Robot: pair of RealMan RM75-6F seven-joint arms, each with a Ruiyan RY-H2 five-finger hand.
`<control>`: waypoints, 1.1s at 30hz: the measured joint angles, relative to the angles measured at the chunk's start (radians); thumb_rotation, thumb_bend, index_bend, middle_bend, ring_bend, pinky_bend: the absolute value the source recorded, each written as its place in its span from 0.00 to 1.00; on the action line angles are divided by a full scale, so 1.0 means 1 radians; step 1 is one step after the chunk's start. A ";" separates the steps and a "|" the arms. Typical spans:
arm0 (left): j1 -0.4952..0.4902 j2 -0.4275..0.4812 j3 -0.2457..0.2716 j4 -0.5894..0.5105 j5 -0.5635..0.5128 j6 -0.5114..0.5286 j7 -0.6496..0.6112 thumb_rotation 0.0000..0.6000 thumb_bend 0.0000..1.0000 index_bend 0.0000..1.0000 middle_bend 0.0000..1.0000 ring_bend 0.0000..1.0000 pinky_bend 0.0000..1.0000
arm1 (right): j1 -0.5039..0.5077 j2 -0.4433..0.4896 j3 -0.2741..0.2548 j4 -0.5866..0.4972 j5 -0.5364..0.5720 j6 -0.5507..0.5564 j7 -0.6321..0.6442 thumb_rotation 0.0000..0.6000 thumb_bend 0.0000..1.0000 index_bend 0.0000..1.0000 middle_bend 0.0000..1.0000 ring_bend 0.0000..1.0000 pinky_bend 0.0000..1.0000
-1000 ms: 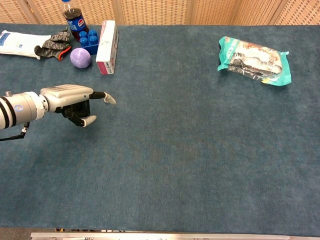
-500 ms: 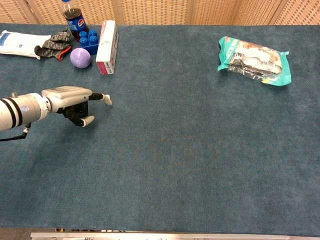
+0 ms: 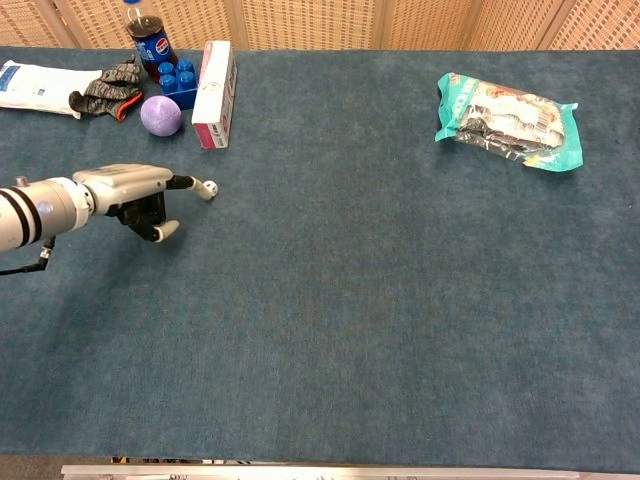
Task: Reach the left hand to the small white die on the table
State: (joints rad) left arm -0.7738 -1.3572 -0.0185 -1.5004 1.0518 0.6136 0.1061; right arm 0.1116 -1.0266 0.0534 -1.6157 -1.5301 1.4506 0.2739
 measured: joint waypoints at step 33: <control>0.074 0.084 -0.017 -0.070 0.012 0.150 -0.057 1.00 0.52 0.13 0.95 0.96 1.00 | -0.001 0.001 0.003 0.002 0.002 -0.005 0.004 1.00 0.37 0.15 0.34 0.31 0.32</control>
State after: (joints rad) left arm -0.7003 -1.2734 -0.0352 -1.5706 1.0635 0.7637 0.0487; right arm 0.1107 -1.0253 0.0560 -1.6137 -1.5281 1.4456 0.2777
